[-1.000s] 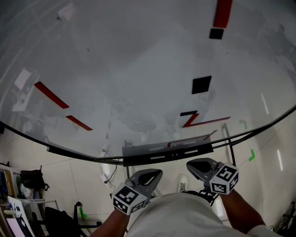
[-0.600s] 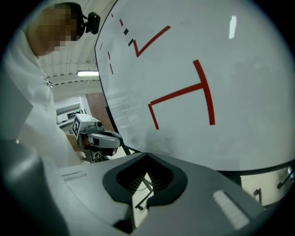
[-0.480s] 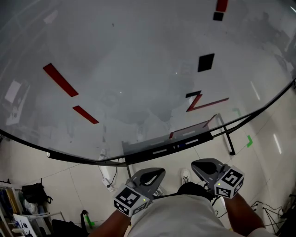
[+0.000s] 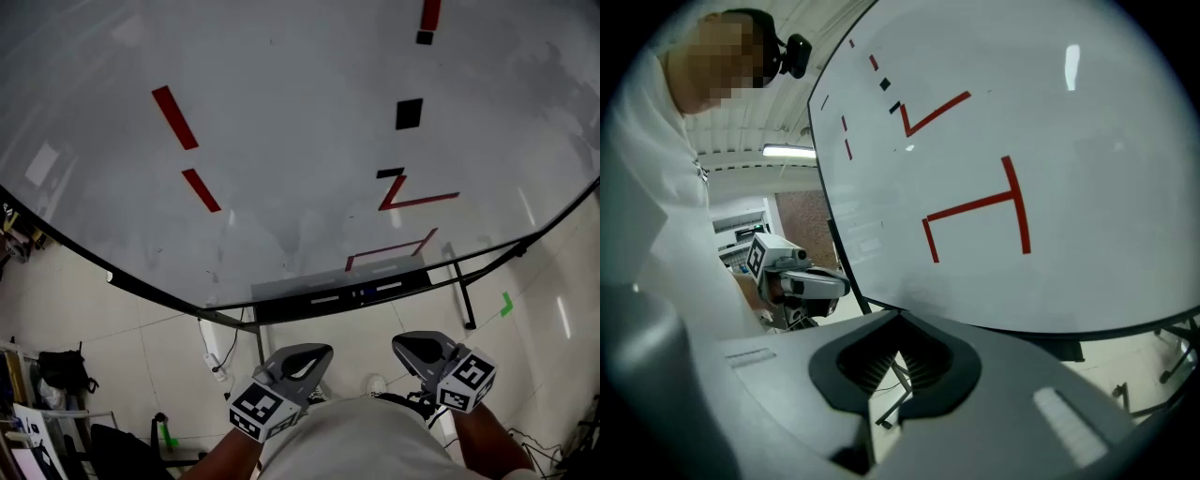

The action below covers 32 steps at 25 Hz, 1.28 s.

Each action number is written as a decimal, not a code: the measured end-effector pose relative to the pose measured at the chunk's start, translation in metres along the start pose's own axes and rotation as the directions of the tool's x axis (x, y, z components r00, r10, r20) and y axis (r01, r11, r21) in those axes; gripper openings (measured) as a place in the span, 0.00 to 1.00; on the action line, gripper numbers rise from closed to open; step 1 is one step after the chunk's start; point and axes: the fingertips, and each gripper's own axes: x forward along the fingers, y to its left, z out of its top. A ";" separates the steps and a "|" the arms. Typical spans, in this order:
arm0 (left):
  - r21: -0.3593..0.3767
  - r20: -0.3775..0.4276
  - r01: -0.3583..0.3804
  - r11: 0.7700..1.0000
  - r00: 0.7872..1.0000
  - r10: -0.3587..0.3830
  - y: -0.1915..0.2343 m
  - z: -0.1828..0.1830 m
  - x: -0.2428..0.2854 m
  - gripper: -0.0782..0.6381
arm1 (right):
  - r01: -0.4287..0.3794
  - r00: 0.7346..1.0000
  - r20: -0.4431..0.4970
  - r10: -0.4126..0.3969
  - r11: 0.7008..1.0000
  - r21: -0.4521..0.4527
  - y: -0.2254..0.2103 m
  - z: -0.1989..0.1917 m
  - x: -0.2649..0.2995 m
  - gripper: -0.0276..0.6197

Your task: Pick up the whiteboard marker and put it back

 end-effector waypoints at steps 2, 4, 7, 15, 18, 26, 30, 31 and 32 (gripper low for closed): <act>-0.015 0.013 -0.032 0.999 0.999 0.032 -0.009 0.000 0.004 0.13 | -0.019 1.000 -0.012 0.019 1.000 -0.017 -0.002 0.000 -0.011 0.05; -0.032 0.025 -0.061 0.998 0.998 0.061 -0.020 -0.002 0.012 0.13 | -0.047 0.999 -0.024 0.047 0.999 -0.022 -0.005 -0.001 -0.022 0.05; -0.052 0.038 -0.098 0.994 0.994 0.100 -0.040 -0.004 0.026 0.13 | -0.090 0.996 -0.018 0.090 0.996 -0.010 -0.013 -0.004 -0.042 0.05; -0.077 0.011 -0.206 0.975 0.978 0.208 -0.094 -0.032 0.048 0.13 | -0.230 0.972 -0.057 0.228 0.973 -0.031 -0.015 -0.033 -0.084 0.05; -0.081 0.005 -0.217 0.973 0.976 0.218 -0.111 -0.039 0.053 0.13 | -0.255 0.966 -0.061 0.252 0.966 -0.042 -0.013 -0.039 -0.094 0.05; -0.021 -0.055 -0.168 0.985 0.984 0.167 -0.125 -0.046 0.050 0.13 | -0.216 0.976 -0.003 0.216 0.976 -0.023 0.004 -0.035 -0.108 0.04; 0.021 -0.046 -0.139 0.990 0.989 0.140 -0.121 -0.040 0.032 0.13 | -0.186 0.983 0.001 0.186 0.983 -0.003 0.022 -0.040 -0.102 0.05; 0.024 -0.046 -0.138 0.990 0.989 0.139 -0.118 -0.041 0.027 0.13 | -0.179 0.984 0.003 0.179 0.984 0.002 0.026 -0.042 -0.099 0.04; 0.017 -0.046 -0.136 0.991 0.990 0.137 -0.115 -0.042 0.023 0.13 | -0.171 0.985 0.004 0.171 0.985 0.008 0.031 -0.043 -0.097 0.04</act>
